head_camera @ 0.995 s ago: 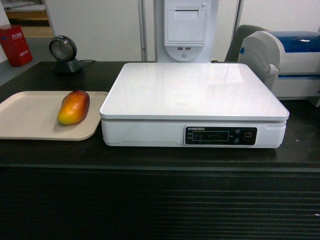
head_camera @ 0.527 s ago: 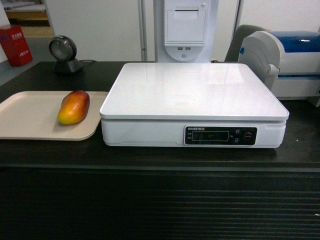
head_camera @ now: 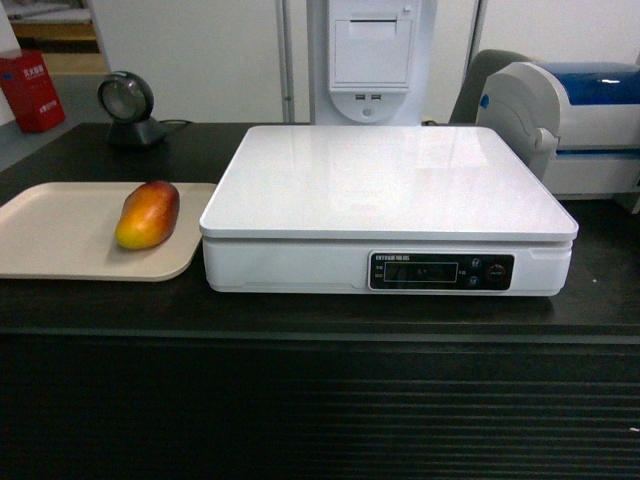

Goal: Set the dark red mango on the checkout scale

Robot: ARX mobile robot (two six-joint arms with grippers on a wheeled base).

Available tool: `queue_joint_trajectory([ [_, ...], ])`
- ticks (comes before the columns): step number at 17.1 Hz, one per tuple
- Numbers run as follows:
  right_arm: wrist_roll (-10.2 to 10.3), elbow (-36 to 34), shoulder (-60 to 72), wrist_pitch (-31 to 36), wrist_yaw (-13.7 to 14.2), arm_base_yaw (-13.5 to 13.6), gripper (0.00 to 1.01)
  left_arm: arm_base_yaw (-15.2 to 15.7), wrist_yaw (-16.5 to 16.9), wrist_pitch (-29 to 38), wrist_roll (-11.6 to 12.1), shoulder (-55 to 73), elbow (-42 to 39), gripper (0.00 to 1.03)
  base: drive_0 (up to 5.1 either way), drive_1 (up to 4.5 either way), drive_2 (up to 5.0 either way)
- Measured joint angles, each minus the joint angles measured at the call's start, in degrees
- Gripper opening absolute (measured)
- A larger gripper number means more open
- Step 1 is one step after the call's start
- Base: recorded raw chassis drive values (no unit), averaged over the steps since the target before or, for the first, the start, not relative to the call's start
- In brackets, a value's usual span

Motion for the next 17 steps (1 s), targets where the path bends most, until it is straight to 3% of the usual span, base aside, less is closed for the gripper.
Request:
queue_joint_trajectory([
  [3,0.0,0.0,0.0,0.0,0.0,0.0,0.98,-0.02,-0.11,-0.2,-0.02,0.02,0.0,0.98,0.0,0.0,0.0],
  [5,0.0,0.0,0.0,0.02,0.0,0.0,0.98,-4.96,-8.5,-9.86,-4.63,5.79,3.87,0.98,0.0,0.0,0.0],
  [8,0.0,0.0,0.0,0.02,0.02,0.0,0.98,-5.7,-9.49,-9.46,-6.03,6.62,7.08,0.98,0.0,0.0,0.0],
  [10,0.0,0.0,0.0,0.02,0.0,0.0,0.98,-2.36,-4.76,-6.75,-5.92,8.68,7.69,0.98,0.0,0.0,0.0],
  [13,0.0,0.0,0.0,0.02,0.0,0.0,0.98,7.37,7.56,11.28,-5.6,28.79,9.46,0.98,0.0,0.0,0.0],
  [15,0.0,0.0,0.0,0.02,0.0,0.0,0.98,5.68,9.75,23.93,-5.62,46.03,13.92,0.98,0.0,0.0,0.0],
  [17,0.0,0.0,0.0,0.02,0.0,0.0,0.98,2.27,10.34,30.25,-5.29,62.64,21.05,0.98,0.0,0.0,0.0],
])
